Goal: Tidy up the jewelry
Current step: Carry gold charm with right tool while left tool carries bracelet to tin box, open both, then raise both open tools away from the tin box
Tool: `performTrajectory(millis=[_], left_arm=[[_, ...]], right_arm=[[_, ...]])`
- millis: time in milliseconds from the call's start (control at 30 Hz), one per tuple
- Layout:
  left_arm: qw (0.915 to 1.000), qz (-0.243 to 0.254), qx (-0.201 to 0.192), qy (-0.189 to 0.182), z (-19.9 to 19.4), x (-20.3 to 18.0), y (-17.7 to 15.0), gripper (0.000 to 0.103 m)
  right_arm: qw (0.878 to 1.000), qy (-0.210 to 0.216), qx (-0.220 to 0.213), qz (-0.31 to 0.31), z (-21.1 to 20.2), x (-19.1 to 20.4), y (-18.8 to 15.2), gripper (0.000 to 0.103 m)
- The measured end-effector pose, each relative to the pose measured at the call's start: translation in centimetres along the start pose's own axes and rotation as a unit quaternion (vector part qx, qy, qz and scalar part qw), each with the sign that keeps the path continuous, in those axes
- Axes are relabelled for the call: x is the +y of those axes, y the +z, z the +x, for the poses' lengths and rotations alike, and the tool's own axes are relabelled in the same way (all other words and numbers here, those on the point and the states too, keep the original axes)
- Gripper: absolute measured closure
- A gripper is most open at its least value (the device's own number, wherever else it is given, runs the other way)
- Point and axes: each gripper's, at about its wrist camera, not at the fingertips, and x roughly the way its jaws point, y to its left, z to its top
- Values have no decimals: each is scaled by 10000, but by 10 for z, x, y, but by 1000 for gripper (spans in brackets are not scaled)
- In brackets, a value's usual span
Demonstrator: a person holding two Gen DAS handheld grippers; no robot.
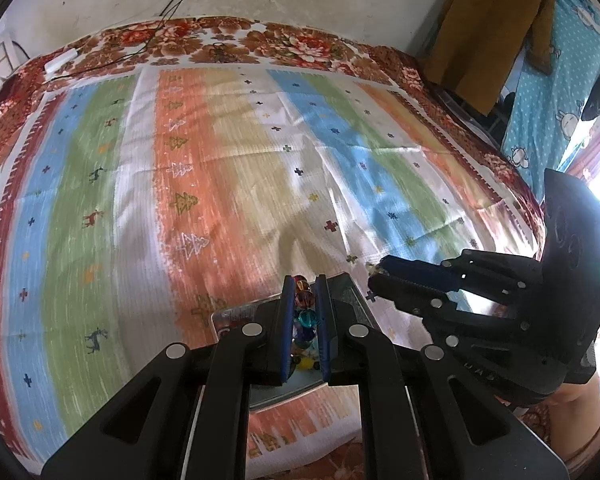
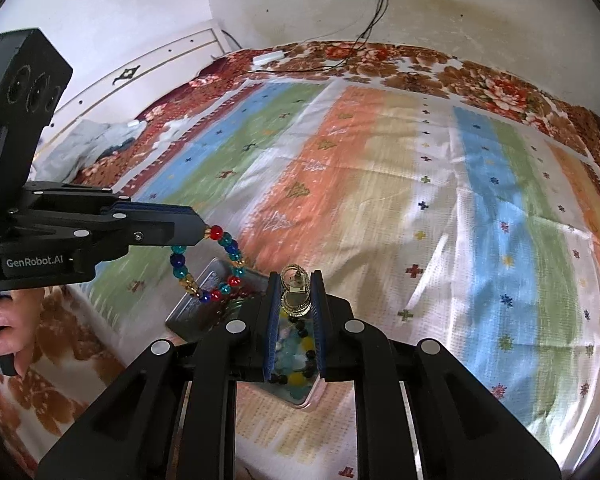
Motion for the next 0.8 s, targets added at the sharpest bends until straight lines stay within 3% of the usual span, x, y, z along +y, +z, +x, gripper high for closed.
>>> performTrajectory(millis=[167,200,267,300,467,533,800], left_arm=[[9999,-19,87,-57,1,0,-6,93],[9999,-14,115,-67,2,0,-6,88],[9999,-85,73,20,-1,4,-8,76],[9999,-151,21,29,-4,8,-8,76],[9996,-259,-44,122,-12,17,-17,74],[9995,-243,-51,204,-14,18,-23,66],[9991,109,-162,377,-22,7,-48,12]], right_arm=[[9998,122,84,-155,4,9,-2,87],[9996,100,111,-231,4,11,-3,87],[9994,-112,140,-308,5,11,-6,77],[9994,-160,133,-282,4,9,-7,69],[9995,-285,34,-98,-9,-2,-14,57],[9996,-281,-8,-43,-14,-4,-18,51],[9994,-268,-207,45,-32,-6,-34,30]])
